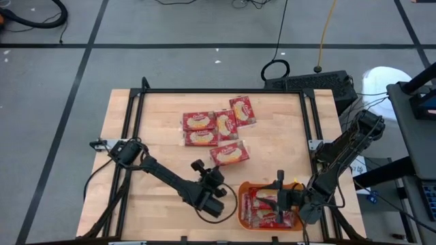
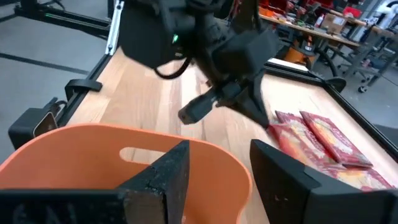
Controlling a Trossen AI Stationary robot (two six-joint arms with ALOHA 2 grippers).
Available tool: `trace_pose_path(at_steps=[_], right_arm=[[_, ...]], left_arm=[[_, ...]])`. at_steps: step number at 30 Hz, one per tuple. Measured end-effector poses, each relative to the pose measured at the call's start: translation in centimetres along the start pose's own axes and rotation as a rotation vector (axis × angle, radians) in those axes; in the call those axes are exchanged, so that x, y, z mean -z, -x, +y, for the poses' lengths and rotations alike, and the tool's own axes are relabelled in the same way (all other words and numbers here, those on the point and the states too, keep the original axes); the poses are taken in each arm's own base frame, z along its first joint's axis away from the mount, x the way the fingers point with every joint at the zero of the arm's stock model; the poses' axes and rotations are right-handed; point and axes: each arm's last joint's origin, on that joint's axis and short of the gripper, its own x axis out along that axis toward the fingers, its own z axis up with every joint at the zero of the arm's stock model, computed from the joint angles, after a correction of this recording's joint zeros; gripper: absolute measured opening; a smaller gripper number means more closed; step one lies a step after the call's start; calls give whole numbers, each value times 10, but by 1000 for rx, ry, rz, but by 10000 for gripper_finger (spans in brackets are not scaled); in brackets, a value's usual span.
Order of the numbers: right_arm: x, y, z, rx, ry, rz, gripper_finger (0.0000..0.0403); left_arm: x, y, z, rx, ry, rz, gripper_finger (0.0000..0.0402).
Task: Sort popcorn bags into baskets
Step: Put the red popcorn bag into the orange bin
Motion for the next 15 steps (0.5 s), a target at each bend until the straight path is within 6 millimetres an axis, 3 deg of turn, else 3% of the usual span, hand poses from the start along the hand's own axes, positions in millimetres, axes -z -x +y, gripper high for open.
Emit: trace_pose_path(at_steps=[15], right_arm=[[0, 10, 4, 13, 79, -20, 160]], left_arm=[[-55, 56, 19, -85, 100, -208, 1]])
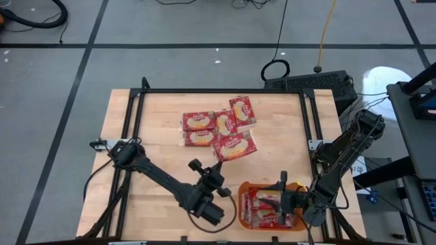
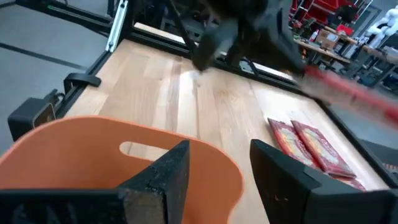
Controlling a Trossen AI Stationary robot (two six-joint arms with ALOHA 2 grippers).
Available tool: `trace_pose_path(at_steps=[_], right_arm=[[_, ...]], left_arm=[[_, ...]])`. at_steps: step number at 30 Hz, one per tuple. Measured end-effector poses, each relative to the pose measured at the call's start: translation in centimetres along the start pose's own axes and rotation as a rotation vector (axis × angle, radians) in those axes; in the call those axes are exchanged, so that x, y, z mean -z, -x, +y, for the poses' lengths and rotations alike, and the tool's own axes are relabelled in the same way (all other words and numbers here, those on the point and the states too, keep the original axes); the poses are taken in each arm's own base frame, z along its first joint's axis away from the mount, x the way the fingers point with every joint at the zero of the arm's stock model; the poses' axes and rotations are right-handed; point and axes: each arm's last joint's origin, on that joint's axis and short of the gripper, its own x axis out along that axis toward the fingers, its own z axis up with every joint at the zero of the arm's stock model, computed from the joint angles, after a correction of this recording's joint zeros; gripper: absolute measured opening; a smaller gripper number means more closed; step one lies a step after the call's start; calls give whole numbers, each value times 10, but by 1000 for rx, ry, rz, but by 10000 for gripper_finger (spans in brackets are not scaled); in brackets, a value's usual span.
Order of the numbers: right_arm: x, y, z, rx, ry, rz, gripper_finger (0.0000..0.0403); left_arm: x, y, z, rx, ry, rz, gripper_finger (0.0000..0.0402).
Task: Sort popcorn bags into baskets
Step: Put the red popcorn bag into the orange bin
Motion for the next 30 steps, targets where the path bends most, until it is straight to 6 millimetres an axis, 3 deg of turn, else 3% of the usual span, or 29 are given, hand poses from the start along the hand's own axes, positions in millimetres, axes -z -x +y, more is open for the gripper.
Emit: trace_pose_path(at_steps=[10, 18, 21, 30], right_arm=[[10, -1, -5, 132, 50, -11, 160], [-17, 10, -8, 104, 134, -130, 160], [-31, 14, -9, 18, 177, -215, 160], [-44, 7, -14, -142, 278, -360, 160]], left_arm=[[-32, 62, 5, 55, 1, -199, 0], [-28, 119, 0, 157, -29, -294, 0], [-28, 136, -6, 201, -25, -315, 0], [-54, 167, -26, 443, -76, -356, 0]])
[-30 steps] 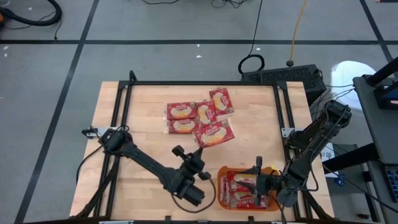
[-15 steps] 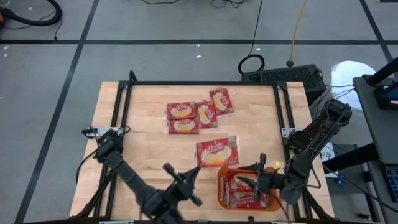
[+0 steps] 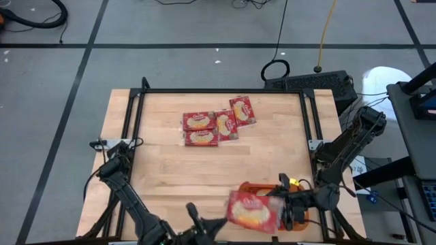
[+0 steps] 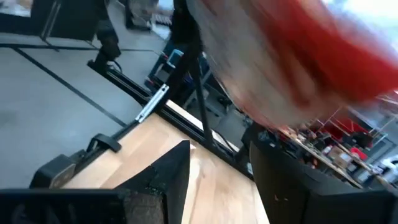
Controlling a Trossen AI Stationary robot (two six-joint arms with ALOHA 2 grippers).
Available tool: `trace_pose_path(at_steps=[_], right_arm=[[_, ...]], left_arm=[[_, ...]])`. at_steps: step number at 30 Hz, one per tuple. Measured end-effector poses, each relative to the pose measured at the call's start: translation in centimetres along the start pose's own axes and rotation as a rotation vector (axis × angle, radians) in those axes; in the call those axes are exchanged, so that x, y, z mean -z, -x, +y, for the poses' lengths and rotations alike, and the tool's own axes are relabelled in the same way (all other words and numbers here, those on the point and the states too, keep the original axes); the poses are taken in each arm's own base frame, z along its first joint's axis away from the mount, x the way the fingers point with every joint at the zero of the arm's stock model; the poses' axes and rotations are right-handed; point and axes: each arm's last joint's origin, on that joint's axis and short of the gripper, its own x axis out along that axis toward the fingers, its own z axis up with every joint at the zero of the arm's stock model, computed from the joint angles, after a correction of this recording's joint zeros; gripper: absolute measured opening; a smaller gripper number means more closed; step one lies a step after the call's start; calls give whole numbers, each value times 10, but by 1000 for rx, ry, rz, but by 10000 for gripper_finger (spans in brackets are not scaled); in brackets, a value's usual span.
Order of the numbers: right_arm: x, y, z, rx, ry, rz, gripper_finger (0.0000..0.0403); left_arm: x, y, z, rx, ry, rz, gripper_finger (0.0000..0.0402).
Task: Sort popcorn bags into baskets
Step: Put the red popcorn bag into the orange bin
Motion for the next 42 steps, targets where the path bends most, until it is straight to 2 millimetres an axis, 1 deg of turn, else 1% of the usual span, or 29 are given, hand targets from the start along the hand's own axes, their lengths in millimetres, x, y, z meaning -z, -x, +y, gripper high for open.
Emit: trace_pose_path(at_steps=[3, 8, 12, 15, 18, 23, 27, 29, 34, 38, 42], right_arm=[[5, 1, 2, -7, 16, 14, 160], [15, 11, 9, -28, 9, -11, 160], [22, 25, 12, -41, 29, -139, 160], [30, 34, 15, -115, 148, -280, 160], [39, 39, 19, -173, 243, -343, 160], [40, 39, 21, -219, 247, -386, 160], [41, 40, 26, -274, 297, -438, 160], [42, 39, 28, -286, 306, -436, 160], [44, 37, 32, -297, 317, -448, 160], [42, 37, 32, -275, 308, -486, 160], [42, 37, 35, -304, 312, -518, 156]], left_arm=[[-8, -1, -4, 92, -28, -36, 0], [-6, -2, -10, 182, -99, -63, 0], [3, -7, -16, 265, -167, -80, 0], [10, -17, -20, 332, -207, -103, 0], [17, -27, -22, 371, -265, -142, 0], [30, -45, -24, 437, -337, -198, 0], [37, -59, -21, 446, -321, -222, 0], [37, -64, -19, 434, -327, -230, 0], [37, -75, -14, 468, -313, -236, 0], [38, -82, -11, 487, -305, -234, 0], [38, -88, -8, 481, -294, -224, 0]])
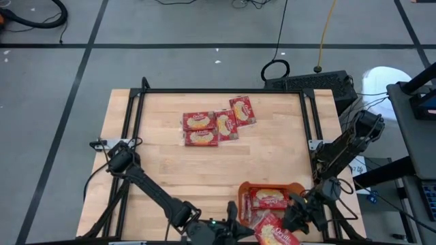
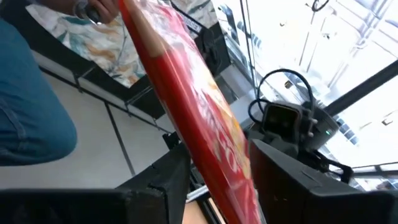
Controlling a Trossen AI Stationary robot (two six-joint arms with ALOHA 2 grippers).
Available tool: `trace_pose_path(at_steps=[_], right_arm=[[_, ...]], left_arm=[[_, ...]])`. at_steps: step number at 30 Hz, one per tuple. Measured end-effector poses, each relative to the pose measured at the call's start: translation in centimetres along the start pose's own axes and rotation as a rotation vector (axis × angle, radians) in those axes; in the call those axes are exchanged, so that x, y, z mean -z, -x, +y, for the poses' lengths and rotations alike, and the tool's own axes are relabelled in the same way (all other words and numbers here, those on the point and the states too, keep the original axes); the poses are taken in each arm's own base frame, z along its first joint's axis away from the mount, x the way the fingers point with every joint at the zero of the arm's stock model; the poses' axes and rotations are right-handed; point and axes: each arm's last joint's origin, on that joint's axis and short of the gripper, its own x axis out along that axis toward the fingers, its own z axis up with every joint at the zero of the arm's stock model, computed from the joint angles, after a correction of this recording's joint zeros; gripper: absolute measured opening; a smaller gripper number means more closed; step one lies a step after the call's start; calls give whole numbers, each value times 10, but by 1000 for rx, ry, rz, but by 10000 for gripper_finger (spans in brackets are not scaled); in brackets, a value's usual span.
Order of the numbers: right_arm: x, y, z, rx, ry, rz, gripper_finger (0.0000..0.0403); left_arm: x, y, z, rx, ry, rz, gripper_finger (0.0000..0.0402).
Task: Sort popcorn bags into baskets
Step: Put the red popcorn bag into the orange bin
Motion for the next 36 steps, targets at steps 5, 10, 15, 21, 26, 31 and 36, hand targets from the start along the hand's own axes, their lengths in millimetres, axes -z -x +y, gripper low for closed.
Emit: trace_pose_path(at_steps=[5, 10, 15, 21, 26, 31, 36], right_arm=[[-3, -1, 2, -6, 13, -14, 118], [-8, -2, 3, 0, -1, -24, 62], [-9, -3, 2, 57, -92, 50, 23], [-17, -8, -4, 119, -126, 85, 32], [-26, -13, -12, 277, -222, 230, 39], [-40, -19, -21, 407, -306, 322, 28], [-57, -33, -32, 491, -375, 447, 25]], left_arm=[[2, -2, 3, -6, 13, 7, 0], [4, -2, 2, 4, 47, 28, 4], [9, -3, 2, 2, 114, 69, 23], [9, 3, 0, -192, 148, 144, 73], [1, 16, -12, -344, 162, 171, 146], [-6, 34, -28, -482, 223, 186, 215], [-9, 48, -41, -572, 288, 187, 249]])
